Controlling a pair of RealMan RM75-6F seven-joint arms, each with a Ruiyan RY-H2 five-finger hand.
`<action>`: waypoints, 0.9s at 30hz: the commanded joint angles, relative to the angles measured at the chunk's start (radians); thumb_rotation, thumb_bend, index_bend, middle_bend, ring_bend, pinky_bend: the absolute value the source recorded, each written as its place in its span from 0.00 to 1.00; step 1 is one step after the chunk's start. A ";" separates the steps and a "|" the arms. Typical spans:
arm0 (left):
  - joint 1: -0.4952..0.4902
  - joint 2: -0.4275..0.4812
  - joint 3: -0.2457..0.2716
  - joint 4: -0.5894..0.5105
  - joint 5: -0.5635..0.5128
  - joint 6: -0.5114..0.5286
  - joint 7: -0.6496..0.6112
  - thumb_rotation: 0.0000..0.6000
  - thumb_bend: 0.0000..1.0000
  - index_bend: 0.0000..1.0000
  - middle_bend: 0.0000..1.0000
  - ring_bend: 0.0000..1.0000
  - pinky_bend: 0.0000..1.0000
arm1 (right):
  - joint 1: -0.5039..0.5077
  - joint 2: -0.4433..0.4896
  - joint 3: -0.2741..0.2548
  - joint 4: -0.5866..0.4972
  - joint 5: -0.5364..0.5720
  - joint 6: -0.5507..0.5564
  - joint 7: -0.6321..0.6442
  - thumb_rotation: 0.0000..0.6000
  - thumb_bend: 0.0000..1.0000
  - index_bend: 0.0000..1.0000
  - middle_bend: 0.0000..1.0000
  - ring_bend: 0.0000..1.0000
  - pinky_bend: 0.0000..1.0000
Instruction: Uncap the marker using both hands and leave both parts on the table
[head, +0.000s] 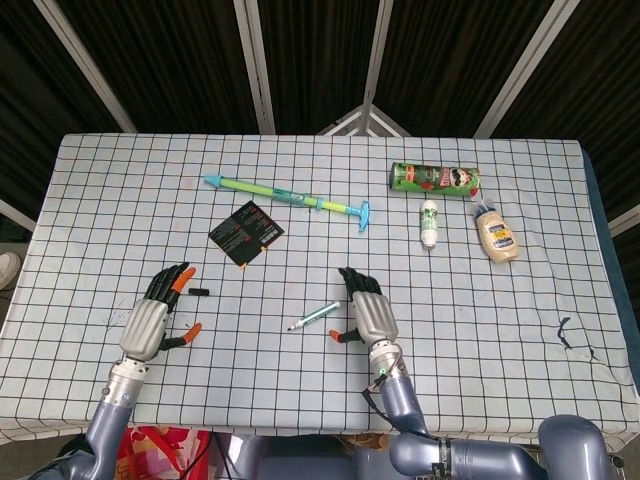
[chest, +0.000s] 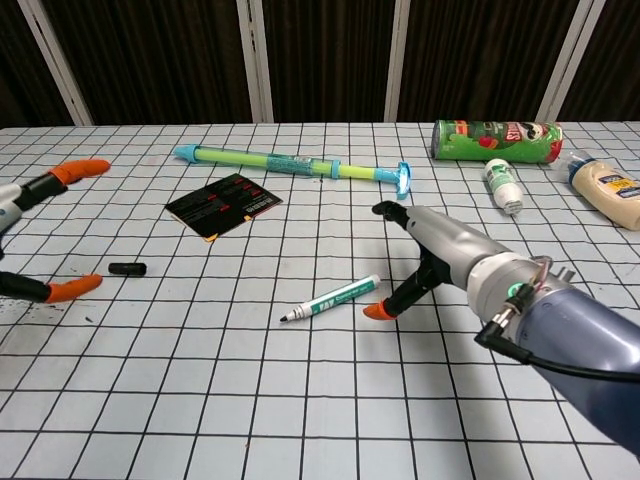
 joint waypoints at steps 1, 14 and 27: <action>0.018 0.091 0.009 -0.102 0.035 0.060 0.024 1.00 0.37 0.00 0.00 0.00 0.00 | -0.014 0.040 0.015 -0.052 0.000 0.016 -0.005 1.00 0.16 0.00 0.00 0.04 0.01; 0.185 0.354 0.001 -0.261 -0.065 0.212 0.200 1.00 0.37 0.14 0.08 0.00 0.06 | -0.185 0.410 -0.057 -0.174 -0.231 0.123 0.105 1.00 0.30 0.17 0.02 0.11 0.01; 0.247 0.511 -0.001 -0.333 -0.150 0.168 0.132 1.00 0.37 0.06 0.04 0.00 0.06 | -0.330 0.676 -0.211 -0.058 -0.491 0.191 0.267 1.00 0.30 0.17 0.02 0.09 0.01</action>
